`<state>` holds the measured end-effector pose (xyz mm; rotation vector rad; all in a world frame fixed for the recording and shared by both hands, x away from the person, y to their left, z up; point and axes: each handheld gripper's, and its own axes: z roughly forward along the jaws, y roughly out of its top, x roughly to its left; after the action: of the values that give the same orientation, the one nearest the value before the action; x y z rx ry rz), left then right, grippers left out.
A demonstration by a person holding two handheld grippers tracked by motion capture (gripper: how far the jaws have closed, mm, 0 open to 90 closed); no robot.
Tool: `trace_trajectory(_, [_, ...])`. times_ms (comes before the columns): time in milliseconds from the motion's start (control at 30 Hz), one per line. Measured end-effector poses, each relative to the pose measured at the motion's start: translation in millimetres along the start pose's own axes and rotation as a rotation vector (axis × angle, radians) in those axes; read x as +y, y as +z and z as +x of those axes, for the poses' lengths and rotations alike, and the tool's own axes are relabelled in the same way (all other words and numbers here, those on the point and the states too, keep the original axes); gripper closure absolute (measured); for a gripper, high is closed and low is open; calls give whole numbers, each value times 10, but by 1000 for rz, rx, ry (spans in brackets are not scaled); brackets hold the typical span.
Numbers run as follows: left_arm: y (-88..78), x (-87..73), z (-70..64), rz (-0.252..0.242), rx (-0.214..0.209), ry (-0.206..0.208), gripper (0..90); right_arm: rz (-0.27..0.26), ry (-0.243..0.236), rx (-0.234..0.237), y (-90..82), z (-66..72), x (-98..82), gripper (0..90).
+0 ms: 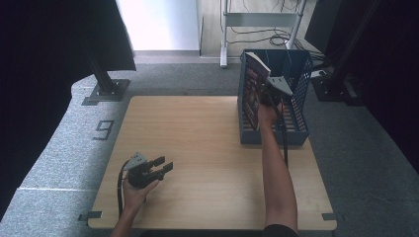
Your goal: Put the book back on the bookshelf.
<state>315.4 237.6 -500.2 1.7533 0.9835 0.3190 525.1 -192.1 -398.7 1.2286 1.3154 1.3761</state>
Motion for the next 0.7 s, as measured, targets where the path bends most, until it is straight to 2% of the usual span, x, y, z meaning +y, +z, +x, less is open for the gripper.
trace_trajectory(233, [-22,19,-35,-10,-3,4,491,20,4,13,-72,3,-99,813])
trace_trajectory(700, [-93,80,-111,-32,-12,20,490,81,-29,23,-417,65,-218,785])
